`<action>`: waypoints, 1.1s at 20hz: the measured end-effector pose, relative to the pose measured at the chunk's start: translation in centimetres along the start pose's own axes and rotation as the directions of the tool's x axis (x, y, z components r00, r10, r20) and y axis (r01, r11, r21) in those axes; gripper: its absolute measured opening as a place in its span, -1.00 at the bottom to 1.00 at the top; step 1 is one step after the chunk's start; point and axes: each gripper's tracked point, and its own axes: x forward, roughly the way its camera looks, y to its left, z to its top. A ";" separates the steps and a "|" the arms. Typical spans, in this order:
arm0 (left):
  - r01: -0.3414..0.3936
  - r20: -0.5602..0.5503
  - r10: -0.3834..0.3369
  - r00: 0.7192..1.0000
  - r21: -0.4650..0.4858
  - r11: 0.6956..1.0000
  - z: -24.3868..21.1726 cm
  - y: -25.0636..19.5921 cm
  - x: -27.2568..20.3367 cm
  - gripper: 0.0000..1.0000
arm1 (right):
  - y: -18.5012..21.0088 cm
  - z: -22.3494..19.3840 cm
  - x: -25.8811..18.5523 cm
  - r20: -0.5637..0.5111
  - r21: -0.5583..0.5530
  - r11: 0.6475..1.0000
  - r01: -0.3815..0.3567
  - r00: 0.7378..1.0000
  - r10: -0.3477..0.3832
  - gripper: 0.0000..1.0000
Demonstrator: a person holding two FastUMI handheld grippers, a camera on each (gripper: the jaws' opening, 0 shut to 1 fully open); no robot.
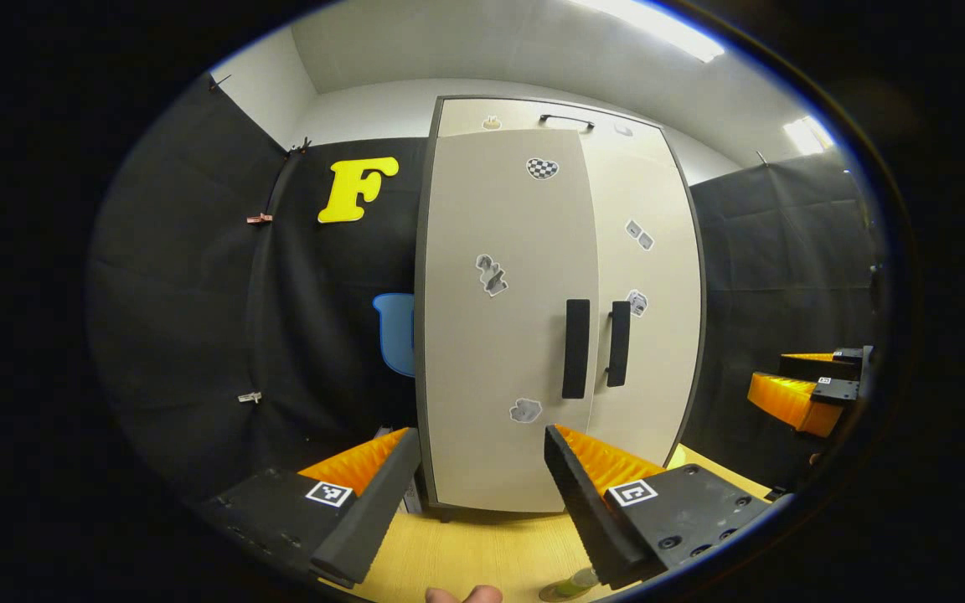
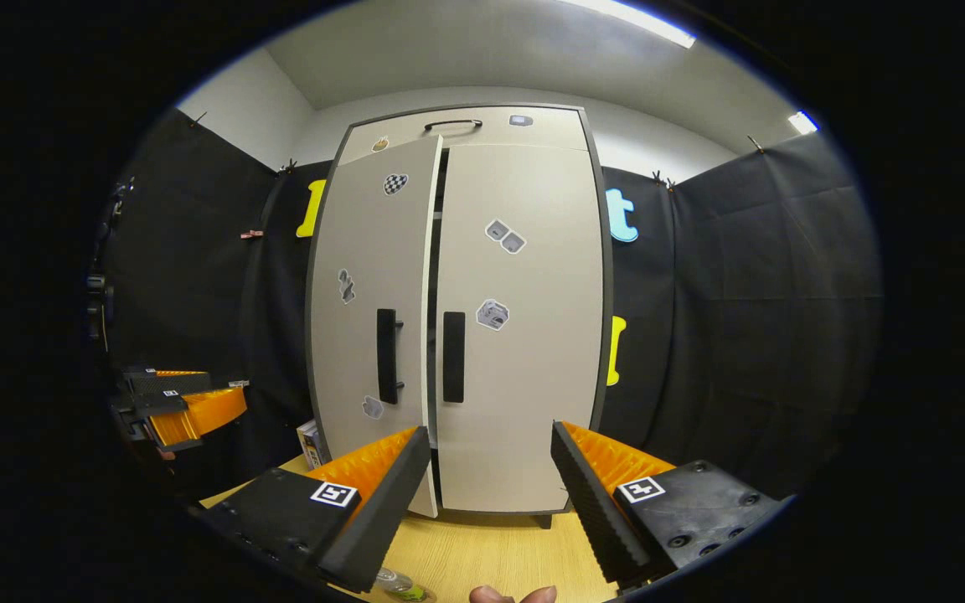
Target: Grasp the bottle in the cabinet with the left hand and place it on the coaster, then close the right door with the right hand and the left door with the left hand.
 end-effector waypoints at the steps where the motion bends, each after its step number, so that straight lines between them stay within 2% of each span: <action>1: 0.001 -0.002 -0.001 1.000 0.000 1.000 -0.1 0.1 -0.1 0.90 | 0.1 0.0 -0.1 0.001 0.004 1.000 0.000 1.000 0.000 0.93; 7: 0.005 0.008 -0.005 1.000 0.011 1.000 0.0 0.4 -0.3 0.90 | 0.0 -0.2 -0.1 -0.001 0.017 1.000 0.016 1.000 -0.016 0.93; 8: 0.002 0.011 -0.002 1.000 0.013 1.000 0.1 0.5 -0.2 0.89 | 0.0 -0.3 -0.1 -0.004 0.016 1.000 0.017 1.000 -0.017 1.00; 9: 0.002 0.012 -0.002 1.000 0.016 1.000 0.1 0.5 -0.2 0.90 | 0.0 -0.3 -0.1 -0.003 0.013 1.000 0.019 1.000 -0.019 0.94; 10: 0.000 0.013 0.000 1.000 0.020 1.000 0.1 0.6 -0.2 0.90 | 0.0 -0.3 0.0 -0.004 0.010 1.000 0.019 1.000 -0.019 1.00; 11: 0.001 0.012 -0.001 1.000 0.020 1.000 -0.1 0.6 -0.2 0.90 | 0.1 -0.3 0.1 -0.004 0.010 1.000 0.018 1.000 -0.018 0.94; 22: -0.003 0.017 0.002 1.000 0.031 1.000 0.1 0.4 0.3 0.89 | 0.2 -0.2 0.6 -0.001 0.015 1.000 0.013 1.000 -0.013 0.94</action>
